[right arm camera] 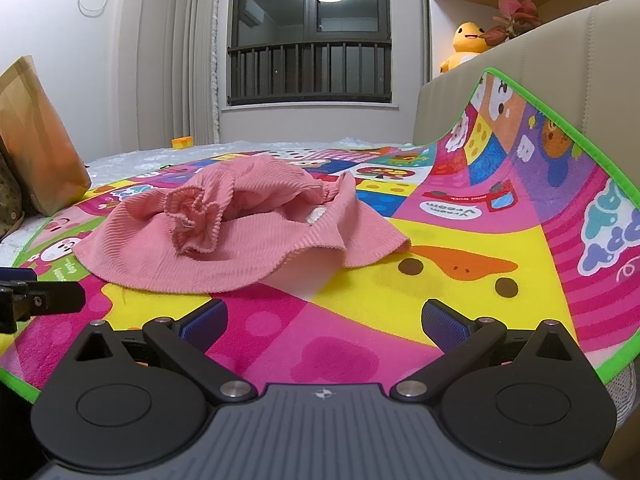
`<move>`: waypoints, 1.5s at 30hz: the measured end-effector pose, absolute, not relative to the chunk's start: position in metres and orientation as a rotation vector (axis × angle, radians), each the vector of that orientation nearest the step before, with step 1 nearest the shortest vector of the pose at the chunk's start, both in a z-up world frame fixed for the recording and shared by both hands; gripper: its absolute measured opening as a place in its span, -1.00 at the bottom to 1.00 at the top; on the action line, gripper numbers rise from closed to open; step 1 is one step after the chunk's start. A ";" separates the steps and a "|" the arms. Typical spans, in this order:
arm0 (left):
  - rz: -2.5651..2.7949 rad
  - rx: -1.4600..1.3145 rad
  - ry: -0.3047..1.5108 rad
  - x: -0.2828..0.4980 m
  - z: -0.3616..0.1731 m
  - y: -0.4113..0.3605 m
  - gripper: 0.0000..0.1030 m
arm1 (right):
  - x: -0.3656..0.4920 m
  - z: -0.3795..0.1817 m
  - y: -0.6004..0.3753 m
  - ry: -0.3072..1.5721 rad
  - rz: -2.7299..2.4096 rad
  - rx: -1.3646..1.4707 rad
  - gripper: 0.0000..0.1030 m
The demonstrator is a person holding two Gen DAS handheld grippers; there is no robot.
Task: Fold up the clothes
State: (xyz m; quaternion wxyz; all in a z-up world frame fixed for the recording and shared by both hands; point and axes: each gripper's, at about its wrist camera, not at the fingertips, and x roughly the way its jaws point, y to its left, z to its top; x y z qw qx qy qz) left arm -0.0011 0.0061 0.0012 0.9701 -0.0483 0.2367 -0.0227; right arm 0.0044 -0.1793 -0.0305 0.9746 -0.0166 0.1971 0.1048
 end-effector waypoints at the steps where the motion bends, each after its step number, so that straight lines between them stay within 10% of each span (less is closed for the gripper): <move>1: -0.041 -0.092 0.477 0.000 0.003 0.006 1.00 | 0.006 -0.029 -0.180 0.401 0.211 -0.034 1.00; 16: -0.154 -0.187 0.577 0.055 0.013 0.040 1.00 | 0.058 -0.015 -0.191 0.526 0.263 0.080 1.00; 32: -0.139 -0.191 0.699 0.236 0.009 0.105 1.00 | 0.295 -0.019 -0.193 0.820 0.309 0.317 1.00; 45: -0.168 -0.125 0.693 0.232 -0.001 0.104 1.00 | 0.271 -0.008 -0.193 0.601 0.302 0.184 0.94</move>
